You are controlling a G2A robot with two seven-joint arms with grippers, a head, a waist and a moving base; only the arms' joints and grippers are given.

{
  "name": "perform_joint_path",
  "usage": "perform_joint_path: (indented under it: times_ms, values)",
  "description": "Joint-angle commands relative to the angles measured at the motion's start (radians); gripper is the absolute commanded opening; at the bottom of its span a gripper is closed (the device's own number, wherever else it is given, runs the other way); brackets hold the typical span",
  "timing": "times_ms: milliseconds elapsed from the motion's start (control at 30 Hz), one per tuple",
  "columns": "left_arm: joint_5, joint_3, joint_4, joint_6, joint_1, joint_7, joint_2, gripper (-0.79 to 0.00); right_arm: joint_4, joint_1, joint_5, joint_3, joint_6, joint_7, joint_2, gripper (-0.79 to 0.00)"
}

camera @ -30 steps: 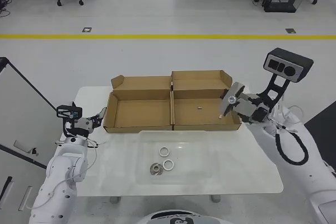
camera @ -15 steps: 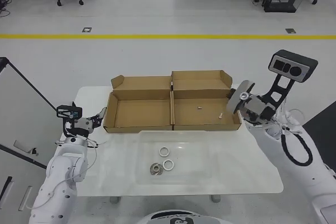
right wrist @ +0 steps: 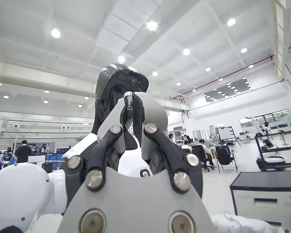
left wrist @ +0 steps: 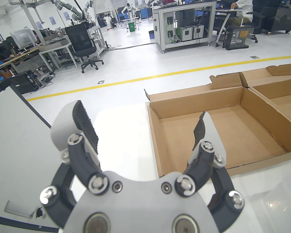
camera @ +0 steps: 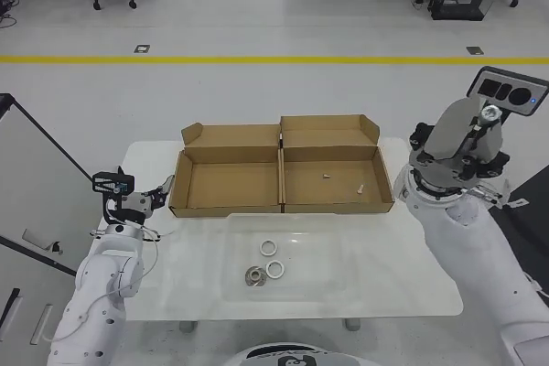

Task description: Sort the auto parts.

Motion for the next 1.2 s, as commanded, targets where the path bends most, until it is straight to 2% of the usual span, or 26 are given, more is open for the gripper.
perform_joint_path:
  times_ms: [0, 300, 533, 1167]
  values:
    - [0.000, 0.000, 0.000, 0.000, 0.000, 0.000, 0.000, 0.000, 0.024, -0.005, -0.019, 0.015, 0.021, 0.021, -0.006, -0.785]
    - [0.000, 0.000, 0.000, 0.000, 0.000, 0.000, 0.000, 0.000, 0.075, -0.008, -0.212, 0.060, 0.088, 0.088, -0.025, -0.785]
    - [0.000, 0.000, 0.000, 0.000, 0.000, 0.000, 0.000, 0.000, 0.076, 0.001, -0.344, 0.066, 0.092, 0.092, -0.025, -0.785]
    - [0.000, 0.000, 0.000, 0.000, 0.000, 0.000, 0.000, 0.000, 0.071, 0.002, -0.354, 0.061, 0.090, 0.089, -0.023, -0.785]
